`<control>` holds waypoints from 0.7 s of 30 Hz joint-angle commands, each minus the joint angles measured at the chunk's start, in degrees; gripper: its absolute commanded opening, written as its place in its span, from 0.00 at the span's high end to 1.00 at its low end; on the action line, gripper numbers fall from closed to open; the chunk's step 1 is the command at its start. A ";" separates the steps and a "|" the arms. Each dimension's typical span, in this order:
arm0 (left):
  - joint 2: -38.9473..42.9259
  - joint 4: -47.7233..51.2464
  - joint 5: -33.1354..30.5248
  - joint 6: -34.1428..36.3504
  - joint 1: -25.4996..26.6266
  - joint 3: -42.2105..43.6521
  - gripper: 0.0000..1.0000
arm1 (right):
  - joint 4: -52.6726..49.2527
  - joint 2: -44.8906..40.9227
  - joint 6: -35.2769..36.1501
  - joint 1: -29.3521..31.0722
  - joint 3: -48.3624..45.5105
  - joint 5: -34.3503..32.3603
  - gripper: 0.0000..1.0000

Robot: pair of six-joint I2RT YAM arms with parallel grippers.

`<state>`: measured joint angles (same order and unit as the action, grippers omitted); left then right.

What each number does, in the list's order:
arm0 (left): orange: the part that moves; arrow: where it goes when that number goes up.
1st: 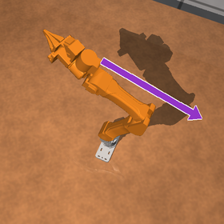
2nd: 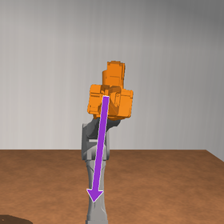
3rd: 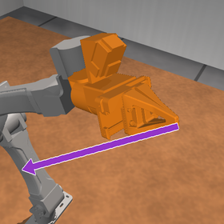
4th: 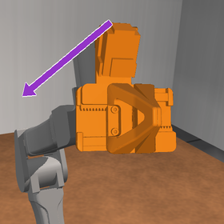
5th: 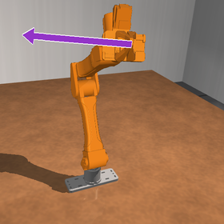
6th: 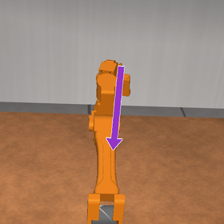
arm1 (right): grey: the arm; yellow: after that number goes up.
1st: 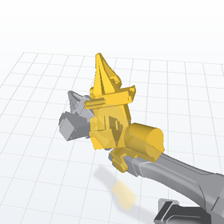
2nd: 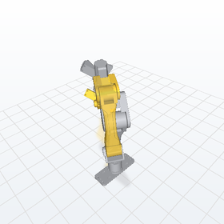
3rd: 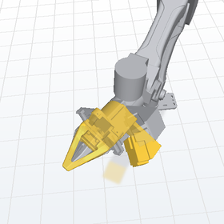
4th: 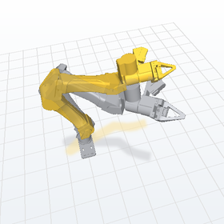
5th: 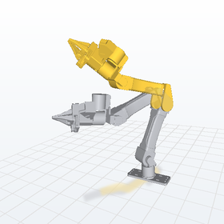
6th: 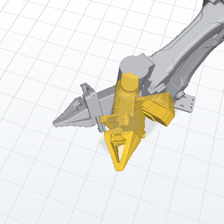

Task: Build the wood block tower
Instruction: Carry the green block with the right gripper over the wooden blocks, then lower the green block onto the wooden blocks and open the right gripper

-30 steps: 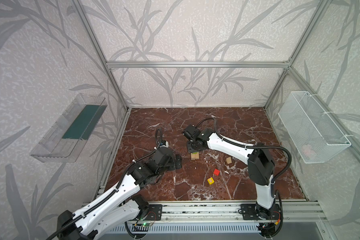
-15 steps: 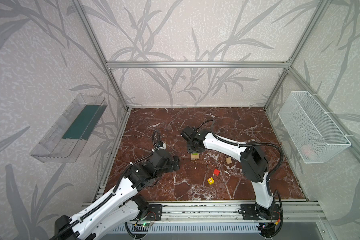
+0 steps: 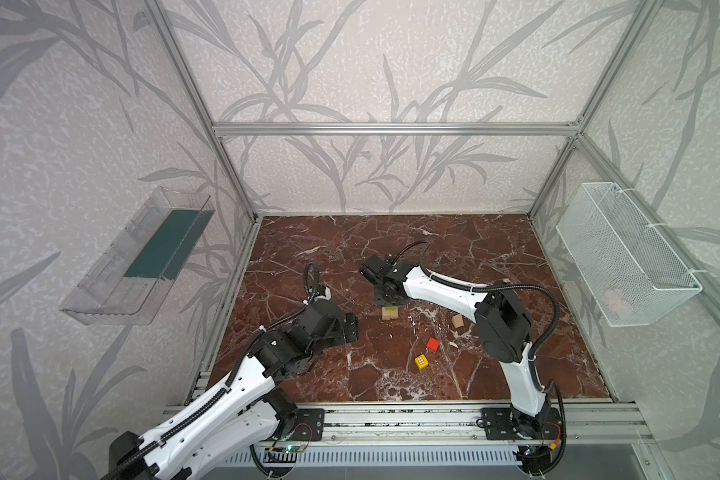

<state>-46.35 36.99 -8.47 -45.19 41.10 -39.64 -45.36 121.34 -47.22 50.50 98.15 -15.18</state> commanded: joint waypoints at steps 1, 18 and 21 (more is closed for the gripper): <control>-0.05 0.68 -0.71 -0.60 -0.41 0.26 0.00 | -0.69 1.41 -1.19 -0.23 1.08 -1.00 1.00; -0.78 -0.18 0.12 -0.60 -0.84 0.46 0.01 | -0.86 2.65 -1.37 -0.32 1.66 -0.63 1.00; -0.56 -0.15 0.07 -0.56 -0.89 0.79 0.00 | -1.19 2.83 -1.56 -0.32 1.49 -1.23 1.00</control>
<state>-47.42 36.75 -7.94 -45.19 40.49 -39.57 -45.28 123.20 -48.12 50.30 98.30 -15.03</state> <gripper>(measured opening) 0.995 0.327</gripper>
